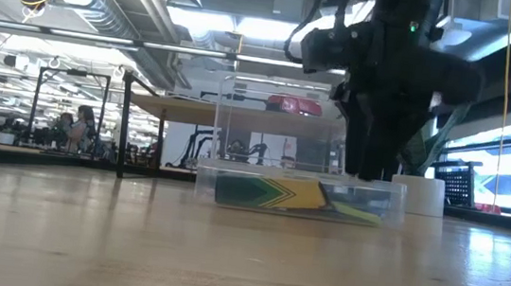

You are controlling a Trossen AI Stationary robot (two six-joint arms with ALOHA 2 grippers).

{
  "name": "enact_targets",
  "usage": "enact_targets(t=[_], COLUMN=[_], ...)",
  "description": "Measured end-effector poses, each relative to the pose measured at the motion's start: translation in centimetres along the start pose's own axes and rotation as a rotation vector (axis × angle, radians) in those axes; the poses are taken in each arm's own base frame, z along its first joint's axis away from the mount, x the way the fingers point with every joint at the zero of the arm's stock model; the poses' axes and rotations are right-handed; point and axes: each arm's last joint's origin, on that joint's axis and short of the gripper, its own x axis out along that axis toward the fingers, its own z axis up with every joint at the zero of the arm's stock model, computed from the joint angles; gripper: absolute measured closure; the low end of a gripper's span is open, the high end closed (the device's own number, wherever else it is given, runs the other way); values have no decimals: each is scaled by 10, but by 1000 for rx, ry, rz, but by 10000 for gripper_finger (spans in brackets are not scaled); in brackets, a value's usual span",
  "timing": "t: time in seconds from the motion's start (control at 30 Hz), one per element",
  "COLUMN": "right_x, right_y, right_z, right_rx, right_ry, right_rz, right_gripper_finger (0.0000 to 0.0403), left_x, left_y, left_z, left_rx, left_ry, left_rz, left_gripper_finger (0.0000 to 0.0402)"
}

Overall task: Pack school essentials
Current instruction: Put the purple pen into the transparent supply box

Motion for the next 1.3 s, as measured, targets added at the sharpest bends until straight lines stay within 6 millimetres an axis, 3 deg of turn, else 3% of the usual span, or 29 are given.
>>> enact_targets(t=[0.23, 0.5, 0.73, 1.0, 1.3], right_x=[-47, -98, -134, -174, -183], right_y=[0, 24, 45, 50, 50], right_z=[4, 14, 23, 30, 31], right_rx=[74, 92, 10, -42, -39], right_ry=[-117, -278, -429, -554, -583], right_rz=[46, 126, 188, 228, 239], right_gripper_finger=[222, 221, 221, 221, 221], left_x=[-2, -14, -14, 15, 54], left_y=[0, -3, -8, -16, -14], left_z=[-4, -17, -54, -98, -138], left_rx=[7, 80, 147, 199, 205], left_ry=[84, 238, 285, 295, 294], left_rz=[-18, -86, -78, -101, -108], left_gripper_finger=[148, 148, 148, 148, 148])
